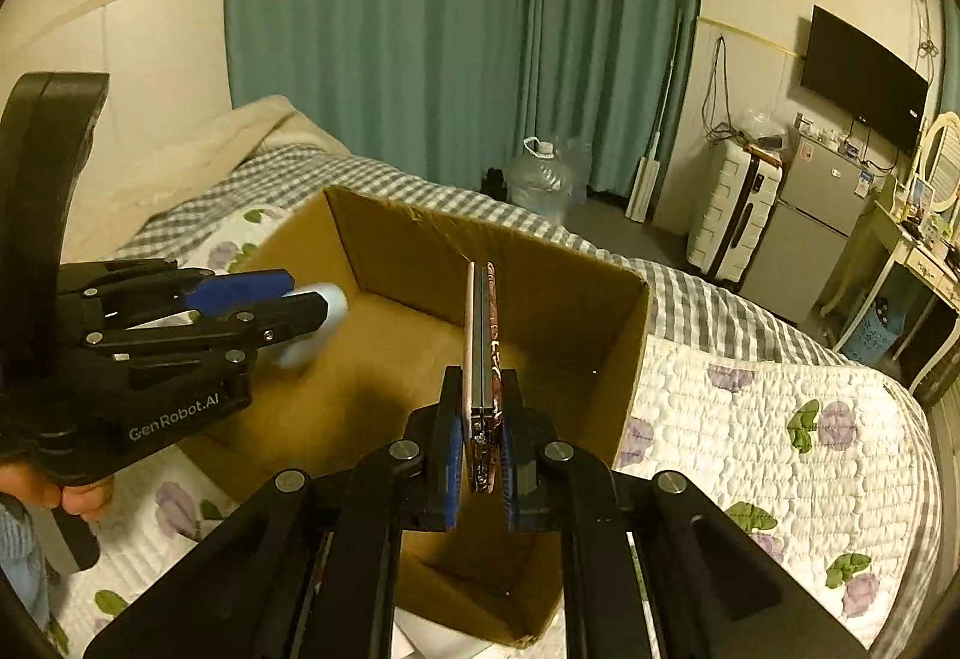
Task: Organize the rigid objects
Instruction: 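Carry both items over the cardboard box and open both grippers to drop them, then grasp the white charger block with the left gripper while the right grasps the black adapter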
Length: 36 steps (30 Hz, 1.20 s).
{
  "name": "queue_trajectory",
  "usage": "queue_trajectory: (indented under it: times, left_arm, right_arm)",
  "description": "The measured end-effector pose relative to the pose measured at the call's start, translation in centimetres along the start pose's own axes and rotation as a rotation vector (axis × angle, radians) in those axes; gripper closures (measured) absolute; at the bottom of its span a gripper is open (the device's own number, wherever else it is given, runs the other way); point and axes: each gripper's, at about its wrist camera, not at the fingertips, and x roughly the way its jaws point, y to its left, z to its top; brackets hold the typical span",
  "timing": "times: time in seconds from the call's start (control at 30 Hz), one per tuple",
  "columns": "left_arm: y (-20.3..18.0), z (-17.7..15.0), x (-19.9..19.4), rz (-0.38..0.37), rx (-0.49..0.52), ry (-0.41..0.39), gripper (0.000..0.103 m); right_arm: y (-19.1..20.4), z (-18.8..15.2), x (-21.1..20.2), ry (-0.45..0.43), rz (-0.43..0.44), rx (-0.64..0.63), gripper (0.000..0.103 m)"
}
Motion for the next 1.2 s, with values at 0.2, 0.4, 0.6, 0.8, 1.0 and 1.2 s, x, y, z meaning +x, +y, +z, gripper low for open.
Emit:
queue_trajectory:
  times: [0.2, 0.4, 0.6, 0.8, 1.0, 1.2]
  left_arm:
    - [0.0, 0.2, -1.0, 0.052, 0.007, -0.038, 0.040]
    - [0.4, 0.4, -3.9, 0.096, 0.000, -0.055, 0.040]
    - [0.4, -1.4, -9.2, 0.132, 0.012, -0.080, 0.037]
    - [0.6, -5.7, -13.2, 0.155, -0.022, -0.051, 0.037]
    - [1.1, -11.5, -13.6, 0.168, -0.063, 0.021, 0.037]
    - [2.2, -14.9, -11.9, 0.175, -0.069, 0.096, 0.037]
  right_arm:
    - [-0.8, 0.4, 0.5, -0.001, 0.004, 0.025, 0.093]
    - [-1.0, -0.3, 0.2, 0.003, -0.042, 0.050, 0.040]
    - [-0.5, -1.4, -5.8, -0.060, -0.090, 0.071, 0.025]
    - [1.8, -6.5, -10.4, -0.012, -0.085, 0.119, 0.023]
    - [5.9, -11.9, -10.4, 0.087, -0.045, 0.129, 0.023]
    - [9.8, -14.5, -6.8, 0.178, 0.004, 0.097, 0.023]
